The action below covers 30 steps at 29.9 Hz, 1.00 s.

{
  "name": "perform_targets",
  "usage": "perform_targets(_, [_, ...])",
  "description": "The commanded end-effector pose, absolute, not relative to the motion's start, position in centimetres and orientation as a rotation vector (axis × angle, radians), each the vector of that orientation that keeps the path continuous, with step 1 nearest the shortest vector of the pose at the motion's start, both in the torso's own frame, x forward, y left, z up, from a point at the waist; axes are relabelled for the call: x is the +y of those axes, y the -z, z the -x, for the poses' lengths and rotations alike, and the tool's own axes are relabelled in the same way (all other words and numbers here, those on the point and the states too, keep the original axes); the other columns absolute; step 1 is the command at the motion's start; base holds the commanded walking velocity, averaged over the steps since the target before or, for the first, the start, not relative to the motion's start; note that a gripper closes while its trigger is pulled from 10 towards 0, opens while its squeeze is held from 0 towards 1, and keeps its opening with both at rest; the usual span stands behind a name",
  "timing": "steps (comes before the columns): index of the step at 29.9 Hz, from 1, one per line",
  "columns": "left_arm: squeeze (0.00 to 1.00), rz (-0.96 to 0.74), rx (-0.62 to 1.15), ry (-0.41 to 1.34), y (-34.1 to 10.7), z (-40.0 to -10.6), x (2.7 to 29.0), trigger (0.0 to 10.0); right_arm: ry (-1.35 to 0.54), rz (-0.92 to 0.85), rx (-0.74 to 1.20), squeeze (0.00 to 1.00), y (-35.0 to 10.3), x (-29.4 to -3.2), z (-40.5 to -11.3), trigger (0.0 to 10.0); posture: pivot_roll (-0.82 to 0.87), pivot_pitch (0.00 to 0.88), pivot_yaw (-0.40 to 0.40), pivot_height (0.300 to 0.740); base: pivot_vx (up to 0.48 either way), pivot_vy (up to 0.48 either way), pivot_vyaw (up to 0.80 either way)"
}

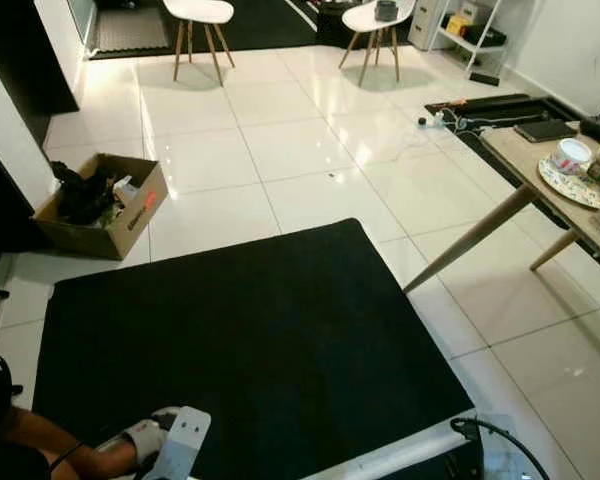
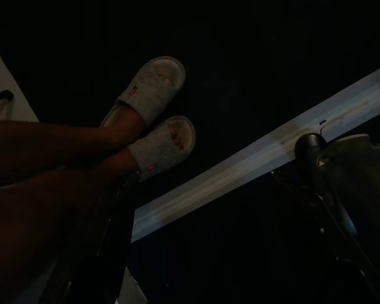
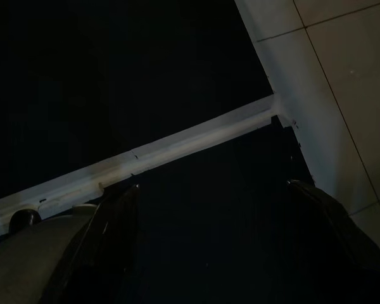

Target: Restocking fridge

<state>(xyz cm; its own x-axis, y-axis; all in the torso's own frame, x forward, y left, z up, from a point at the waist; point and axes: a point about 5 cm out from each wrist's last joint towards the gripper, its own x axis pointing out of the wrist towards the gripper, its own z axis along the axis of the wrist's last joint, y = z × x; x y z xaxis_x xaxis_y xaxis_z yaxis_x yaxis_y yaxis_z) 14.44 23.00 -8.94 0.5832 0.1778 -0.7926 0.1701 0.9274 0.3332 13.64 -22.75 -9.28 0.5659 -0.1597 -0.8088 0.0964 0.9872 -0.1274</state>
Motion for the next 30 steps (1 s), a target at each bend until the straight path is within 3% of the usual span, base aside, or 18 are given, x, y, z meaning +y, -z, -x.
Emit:
perform_targets(1, [0.0, -0.396, 0.972, 0.009, 9.19, -14.05, 22.64, 10.0, 0.169, 0.072, 0.964, 0.0, 9.27, -23.21, -13.4, 10.0, -0.04, 0.009, -0.055, 0.74, 0.0, 0.0, -0.56])
perform_targets(30, [0.0, -0.407, 0.979, 0.011, 9.25, -13.91, 22.66, 10.0, 0.179, 0.063, 0.973, 0.0, 9.34, -23.24, -13.26, 10.0, -0.04, 0.011, -0.053, 0.74, 0.0, 0.0, -0.77])
